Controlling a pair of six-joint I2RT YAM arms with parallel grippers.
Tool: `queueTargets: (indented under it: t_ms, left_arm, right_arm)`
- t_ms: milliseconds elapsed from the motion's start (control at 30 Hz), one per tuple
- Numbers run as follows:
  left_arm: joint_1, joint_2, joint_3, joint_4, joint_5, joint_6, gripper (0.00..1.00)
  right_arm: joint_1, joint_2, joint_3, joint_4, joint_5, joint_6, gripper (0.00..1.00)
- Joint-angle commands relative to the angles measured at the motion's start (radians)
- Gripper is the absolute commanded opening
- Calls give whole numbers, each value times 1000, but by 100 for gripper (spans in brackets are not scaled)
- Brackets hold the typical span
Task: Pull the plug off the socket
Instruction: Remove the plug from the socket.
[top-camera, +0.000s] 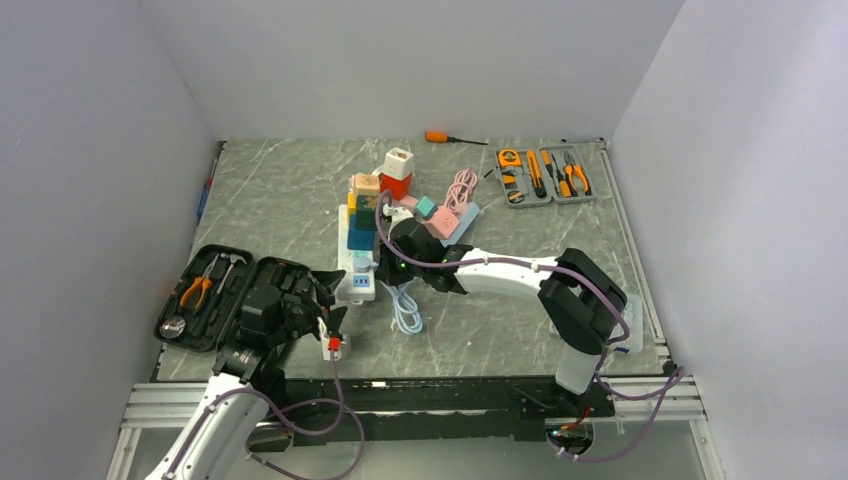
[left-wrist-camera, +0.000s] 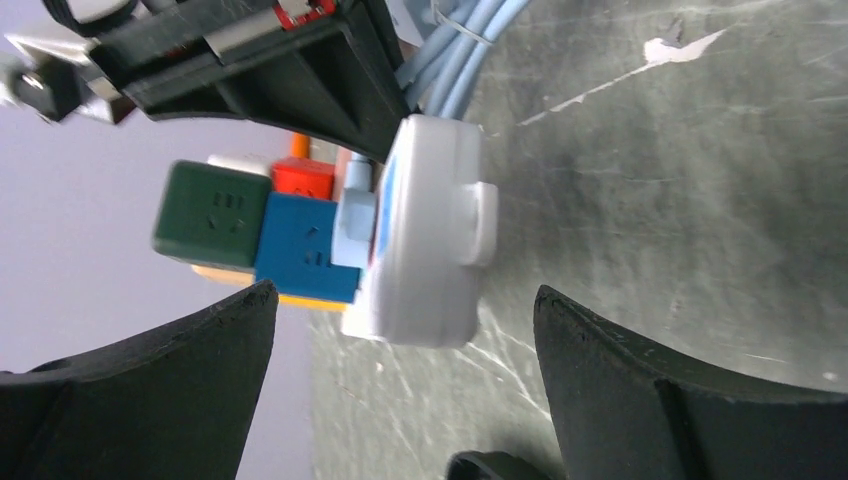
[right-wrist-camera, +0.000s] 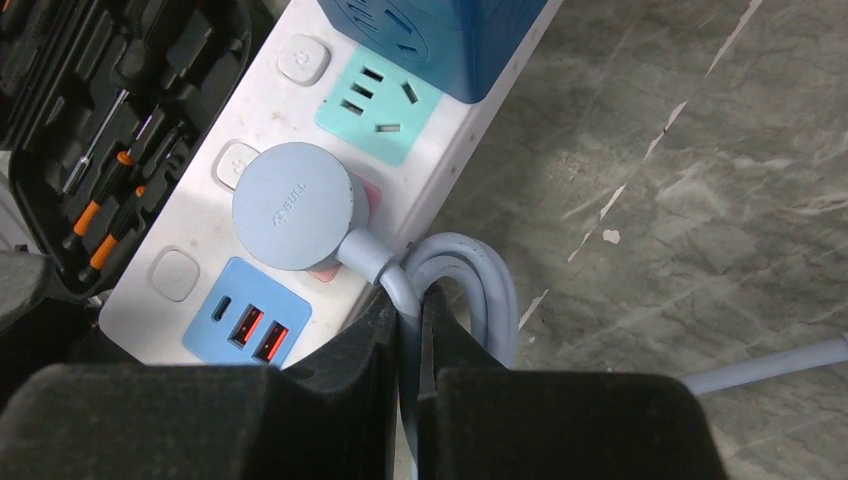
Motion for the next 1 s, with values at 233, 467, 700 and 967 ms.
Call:
queueTargets:
  t_ms: [233, 467, 700, 967]
  left_arm:
    - [1, 56, -32, 202, 107, 176, 91]
    - [-2, 112, -1, 129, 119, 266, 72]
    - [-37, 229, 88, 96, 43, 257, 42]
    - [-75, 229, 103, 149, 1, 223, 26]
  right_arm:
    - [15, -88, 43, 119, -72, 64, 0]
    - [33, -87, 56, 102, -62, 30, 0]
    - [44, -104, 29, 125, -77, 23, 0]
    - [50, -155, -6, 76, 6, -85, 47]
